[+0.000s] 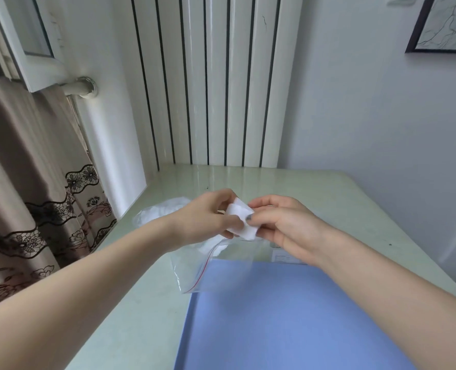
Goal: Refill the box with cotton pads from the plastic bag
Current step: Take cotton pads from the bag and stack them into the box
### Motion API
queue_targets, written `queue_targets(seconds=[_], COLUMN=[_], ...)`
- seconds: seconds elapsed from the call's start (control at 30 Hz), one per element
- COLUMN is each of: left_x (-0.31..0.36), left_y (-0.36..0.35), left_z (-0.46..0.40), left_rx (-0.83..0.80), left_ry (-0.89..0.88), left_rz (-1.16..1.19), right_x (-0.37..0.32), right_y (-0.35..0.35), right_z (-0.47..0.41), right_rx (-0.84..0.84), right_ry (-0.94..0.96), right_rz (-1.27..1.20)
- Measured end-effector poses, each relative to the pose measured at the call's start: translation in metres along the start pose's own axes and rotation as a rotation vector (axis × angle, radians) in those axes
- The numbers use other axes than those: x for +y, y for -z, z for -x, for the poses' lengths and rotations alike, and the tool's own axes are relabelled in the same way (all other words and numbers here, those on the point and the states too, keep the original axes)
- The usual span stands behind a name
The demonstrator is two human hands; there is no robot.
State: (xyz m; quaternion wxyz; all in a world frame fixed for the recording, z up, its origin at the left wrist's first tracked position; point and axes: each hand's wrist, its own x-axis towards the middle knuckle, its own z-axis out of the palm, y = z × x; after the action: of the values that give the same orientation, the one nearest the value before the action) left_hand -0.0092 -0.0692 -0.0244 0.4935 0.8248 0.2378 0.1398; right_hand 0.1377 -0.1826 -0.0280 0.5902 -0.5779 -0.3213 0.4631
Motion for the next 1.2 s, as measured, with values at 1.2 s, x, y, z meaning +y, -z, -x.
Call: queue_targets(seconds=[1.2], left_x=[-0.048], left_y=[0.038], left_z=[-0.023], left_rx=[0.348], left_ry=[0.16], left_rz=[0.066], right_x=[0.096], right_y=[-0.059], right_z=[-0.062], right_rx=[-0.198], right_ry=[0.125], right_rz=[1.572])
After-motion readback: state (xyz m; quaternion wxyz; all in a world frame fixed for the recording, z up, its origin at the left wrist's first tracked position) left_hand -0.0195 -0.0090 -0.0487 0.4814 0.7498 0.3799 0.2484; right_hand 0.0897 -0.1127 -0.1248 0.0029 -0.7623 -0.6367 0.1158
